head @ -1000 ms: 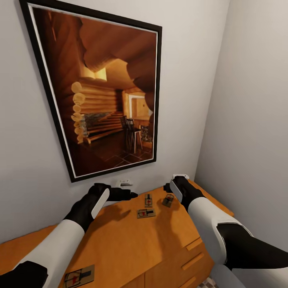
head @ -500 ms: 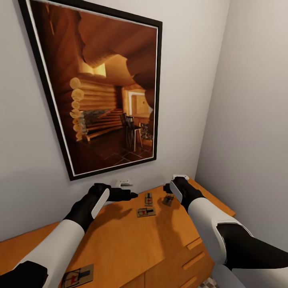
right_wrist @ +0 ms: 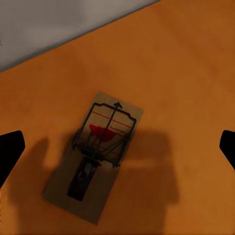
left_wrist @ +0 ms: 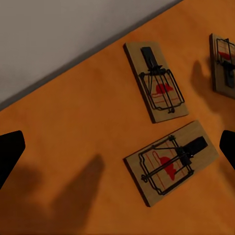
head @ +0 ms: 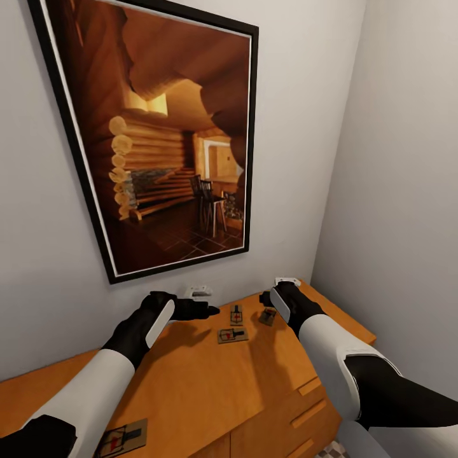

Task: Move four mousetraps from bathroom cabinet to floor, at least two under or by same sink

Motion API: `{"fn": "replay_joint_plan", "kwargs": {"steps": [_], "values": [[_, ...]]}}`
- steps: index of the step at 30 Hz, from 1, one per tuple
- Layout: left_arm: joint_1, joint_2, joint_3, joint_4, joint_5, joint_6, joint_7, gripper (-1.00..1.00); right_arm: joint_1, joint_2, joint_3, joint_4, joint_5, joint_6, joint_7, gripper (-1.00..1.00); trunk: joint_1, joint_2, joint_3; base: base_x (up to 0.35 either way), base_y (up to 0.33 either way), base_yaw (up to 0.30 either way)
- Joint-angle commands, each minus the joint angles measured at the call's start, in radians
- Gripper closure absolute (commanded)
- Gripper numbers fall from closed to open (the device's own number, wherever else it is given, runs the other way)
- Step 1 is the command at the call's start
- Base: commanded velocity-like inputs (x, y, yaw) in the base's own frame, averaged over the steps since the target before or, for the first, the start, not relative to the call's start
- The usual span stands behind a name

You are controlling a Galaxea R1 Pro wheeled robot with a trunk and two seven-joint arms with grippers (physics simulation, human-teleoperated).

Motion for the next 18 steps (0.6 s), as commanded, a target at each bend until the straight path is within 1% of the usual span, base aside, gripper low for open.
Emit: {"fn": "replay_joint_plan", "kwargs": {"steps": [1, 18], "values": [[-0.001, 0.0, 0.0, -0.001, -0.004, 0.004, -0.004, -1.0, -0.001, 0.001, -0.006, -0.002, -0.006, 0.002, -0.005, -1.0, 0.0, -0.001, -0.002, 0.0, 0.0, 0.0], [-0.001, 0.0, 0.0, -0.001, -0.003, 0.004, -0.004, -1.0, 0.0, 0.001, -0.005, -0.001, -0.005, 0.003, 0.0, -1.0, 0.0, -0.001, -0.002, 0.0, 0.0, 0.0]]}}
